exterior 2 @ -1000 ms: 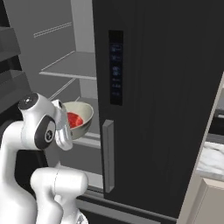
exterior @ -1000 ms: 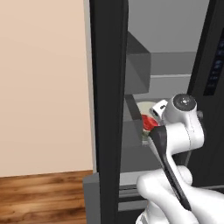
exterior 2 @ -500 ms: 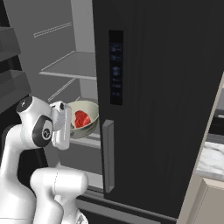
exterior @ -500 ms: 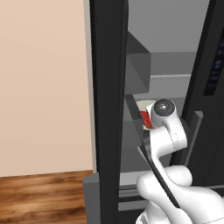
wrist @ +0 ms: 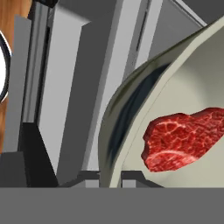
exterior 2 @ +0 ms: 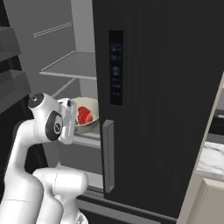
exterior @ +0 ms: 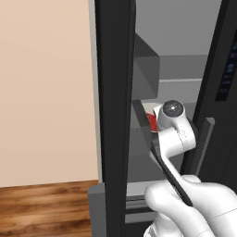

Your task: Place one of the steaks on the plate and the other in the bowl. Then place the bowl in the fridge.

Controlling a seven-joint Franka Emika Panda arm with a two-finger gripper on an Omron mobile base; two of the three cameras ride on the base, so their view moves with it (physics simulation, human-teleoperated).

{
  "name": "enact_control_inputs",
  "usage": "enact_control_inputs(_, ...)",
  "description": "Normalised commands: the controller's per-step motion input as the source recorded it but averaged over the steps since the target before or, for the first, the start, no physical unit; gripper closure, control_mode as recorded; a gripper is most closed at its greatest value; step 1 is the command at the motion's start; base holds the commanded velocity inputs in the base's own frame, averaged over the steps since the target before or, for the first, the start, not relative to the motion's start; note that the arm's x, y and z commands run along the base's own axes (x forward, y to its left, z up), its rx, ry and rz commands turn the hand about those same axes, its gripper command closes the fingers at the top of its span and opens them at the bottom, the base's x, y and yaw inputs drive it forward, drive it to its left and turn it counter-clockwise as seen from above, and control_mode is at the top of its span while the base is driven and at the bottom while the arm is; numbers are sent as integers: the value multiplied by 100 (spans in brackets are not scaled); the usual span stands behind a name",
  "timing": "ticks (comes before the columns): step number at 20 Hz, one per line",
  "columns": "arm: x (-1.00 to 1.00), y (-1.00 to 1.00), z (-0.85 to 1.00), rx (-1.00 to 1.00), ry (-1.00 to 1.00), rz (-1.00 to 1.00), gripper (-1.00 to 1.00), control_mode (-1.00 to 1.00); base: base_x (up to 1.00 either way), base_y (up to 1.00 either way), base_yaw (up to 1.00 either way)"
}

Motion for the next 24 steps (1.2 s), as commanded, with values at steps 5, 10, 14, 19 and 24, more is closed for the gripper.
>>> enact_control_inputs(5, 71, 0, -1, 5, 2, 0, 100, -100, 0, 0, 0)
enact_control_inputs(10, 75, 0, 0, 2, 6, 0, 100, -100, 0, 0, 0)
enact_control_inputs(14, 71, 0, -3, 0, 3, 0, 100, -100, 0, 0, 0)
enact_control_inputs(19, 70, 0, -21, 0, 0, 0, 100, -100, 0, 0, 0)
enact_control_inputs(24, 58, 0, -42, 0, 0, -2, 100, -100, 0, 0, 0)
